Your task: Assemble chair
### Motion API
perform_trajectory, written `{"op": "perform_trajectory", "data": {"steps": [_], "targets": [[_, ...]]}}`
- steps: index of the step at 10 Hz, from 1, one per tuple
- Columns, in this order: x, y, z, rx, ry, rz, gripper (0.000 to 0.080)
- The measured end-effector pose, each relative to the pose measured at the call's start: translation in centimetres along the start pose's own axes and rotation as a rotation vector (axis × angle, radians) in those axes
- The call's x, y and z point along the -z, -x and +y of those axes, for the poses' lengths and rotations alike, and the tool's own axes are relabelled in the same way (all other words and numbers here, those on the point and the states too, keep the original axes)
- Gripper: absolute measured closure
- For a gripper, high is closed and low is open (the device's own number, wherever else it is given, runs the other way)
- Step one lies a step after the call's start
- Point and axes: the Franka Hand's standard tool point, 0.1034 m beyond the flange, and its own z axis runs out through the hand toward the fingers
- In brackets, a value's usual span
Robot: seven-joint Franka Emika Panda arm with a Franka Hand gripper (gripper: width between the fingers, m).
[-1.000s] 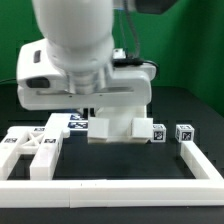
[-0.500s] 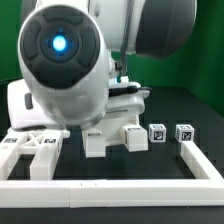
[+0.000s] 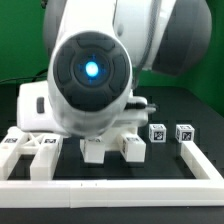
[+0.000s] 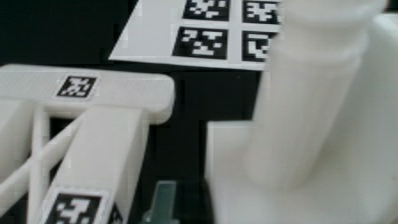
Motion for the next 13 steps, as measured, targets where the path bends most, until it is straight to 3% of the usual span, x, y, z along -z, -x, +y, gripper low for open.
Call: {"op": "perform_trajectory", "data": {"steps": [8, 9, 10, 12, 13], "targets": [[-0.76, -0.77, 0.00, -0.090, -0.011, -0.001, 0.0765], [-0.75, -0.80, 0.02, -0.090, -0.010, 0.001, 0.0595], [-0.75, -0.81, 0.03, -0.090, -0.010, 0.001, 0.0595], [-0.76, -0.83, 0.05, -0.091, -0.010, 0.001, 0.0253], [-0.76, -0.83, 0.06, -0.091, -0.010, 0.001, 0.0253]]}}
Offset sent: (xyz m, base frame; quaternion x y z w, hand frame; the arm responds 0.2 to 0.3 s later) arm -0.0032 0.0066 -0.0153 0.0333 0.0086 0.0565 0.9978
